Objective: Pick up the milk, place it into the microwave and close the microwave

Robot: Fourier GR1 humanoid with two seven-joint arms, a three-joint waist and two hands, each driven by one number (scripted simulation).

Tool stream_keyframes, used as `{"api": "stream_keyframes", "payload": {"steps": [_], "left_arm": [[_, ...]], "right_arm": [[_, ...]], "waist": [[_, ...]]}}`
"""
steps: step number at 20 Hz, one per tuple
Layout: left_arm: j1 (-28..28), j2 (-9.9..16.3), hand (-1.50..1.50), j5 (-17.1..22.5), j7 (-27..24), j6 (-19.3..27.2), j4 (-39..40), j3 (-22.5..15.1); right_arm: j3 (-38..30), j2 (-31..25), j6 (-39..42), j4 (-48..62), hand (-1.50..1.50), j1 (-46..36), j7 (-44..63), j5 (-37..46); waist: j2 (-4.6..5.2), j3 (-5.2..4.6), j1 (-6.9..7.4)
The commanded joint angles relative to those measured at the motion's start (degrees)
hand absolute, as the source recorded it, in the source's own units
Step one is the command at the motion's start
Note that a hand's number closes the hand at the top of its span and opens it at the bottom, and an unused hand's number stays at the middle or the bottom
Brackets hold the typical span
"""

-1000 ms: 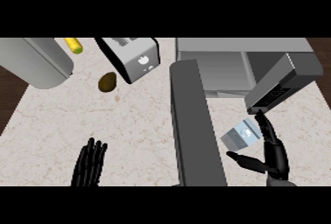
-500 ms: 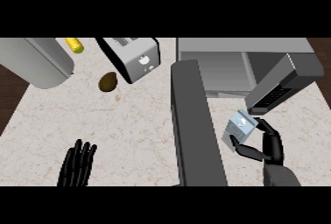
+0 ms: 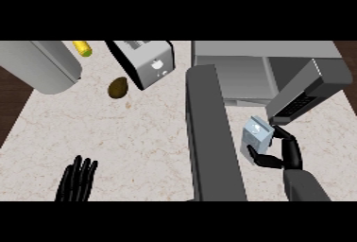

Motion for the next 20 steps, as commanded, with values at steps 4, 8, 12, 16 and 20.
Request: {"api": "stream_keyframes", "payload": {"steps": [4, 8, 12, 16, 20], "left_arm": [[-0.6, 1.1, -1.50, 2.7, 1.9, -1.5, -1.7, 3.0], [1.8, 1.0, -1.50, 1.7, 0.7, -1.6, -2.1, 1.8], [0.8, 1.9, -1.50, 3.1, 0.4, -3.2, -0.4, 4.5], [0.0, -0.3, -1.50, 2.5, -1.4, -3.2, 3.5, 4.5], [0.9, -1.7, -1.50, 1.9, -2.3, -3.3, 4.0, 3.4]], "right_arm": [[-1.4, 2.8, 4.0, 3.1, 1.50, -2.2, -8.5, -2.2], [-1.8, 1.7, 9.9, 3.8, 1.50, 1.0, -12.3, -3.7], [0.0, 4.9, 9.0, -0.3, 1.50, -1.5, -8.1, -3.9], [1.3, 6.9, 6.7, -5.5, 1.50, -1.5, -3.9, -4.5], [4.3, 9.1, 0.5, -14.0, 1.50, 0.1, 2.2, -2.7]], "waist": [[0.25, 0.25, -0.07], [0.21, 0.25, -0.20], [0.03, 0.18, -0.60], [-0.05, 0.13, -0.85], [-0.19, 0.09, -1.14]]}}
